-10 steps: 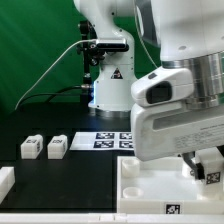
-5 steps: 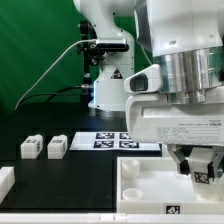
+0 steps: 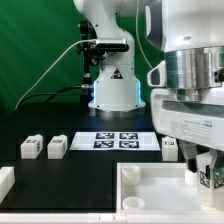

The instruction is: Assemble one leg

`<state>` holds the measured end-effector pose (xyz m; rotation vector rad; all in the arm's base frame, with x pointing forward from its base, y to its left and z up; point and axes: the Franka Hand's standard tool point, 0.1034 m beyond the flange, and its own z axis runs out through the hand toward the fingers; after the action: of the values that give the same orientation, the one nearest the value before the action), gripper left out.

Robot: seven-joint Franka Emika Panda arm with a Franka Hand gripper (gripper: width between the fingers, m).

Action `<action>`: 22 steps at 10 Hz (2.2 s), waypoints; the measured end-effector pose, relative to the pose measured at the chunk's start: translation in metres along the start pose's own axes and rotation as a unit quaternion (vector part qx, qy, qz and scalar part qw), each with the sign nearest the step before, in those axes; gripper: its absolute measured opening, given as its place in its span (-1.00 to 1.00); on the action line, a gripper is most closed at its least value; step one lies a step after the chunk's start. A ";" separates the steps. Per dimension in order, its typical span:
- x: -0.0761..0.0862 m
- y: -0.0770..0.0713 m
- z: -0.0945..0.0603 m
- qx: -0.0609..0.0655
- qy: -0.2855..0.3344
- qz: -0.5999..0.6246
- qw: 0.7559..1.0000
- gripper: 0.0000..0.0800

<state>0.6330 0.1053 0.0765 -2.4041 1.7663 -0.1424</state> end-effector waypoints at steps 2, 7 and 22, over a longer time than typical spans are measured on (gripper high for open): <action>-0.001 0.002 -0.001 -0.007 0.005 0.063 0.998 -0.25; -0.005 -0.001 -0.002 -0.005 0.004 -0.043 0.999 0.38; -0.018 -0.007 -0.009 -0.060 -0.003 -0.451 0.891 -0.26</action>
Offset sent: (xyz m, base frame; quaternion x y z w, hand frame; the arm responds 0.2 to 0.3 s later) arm 0.0000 0.0000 0.0000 0.0000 0.0000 0.0000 1.0000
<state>0.6326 0.1243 0.0868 -3.0927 0.5216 -0.1249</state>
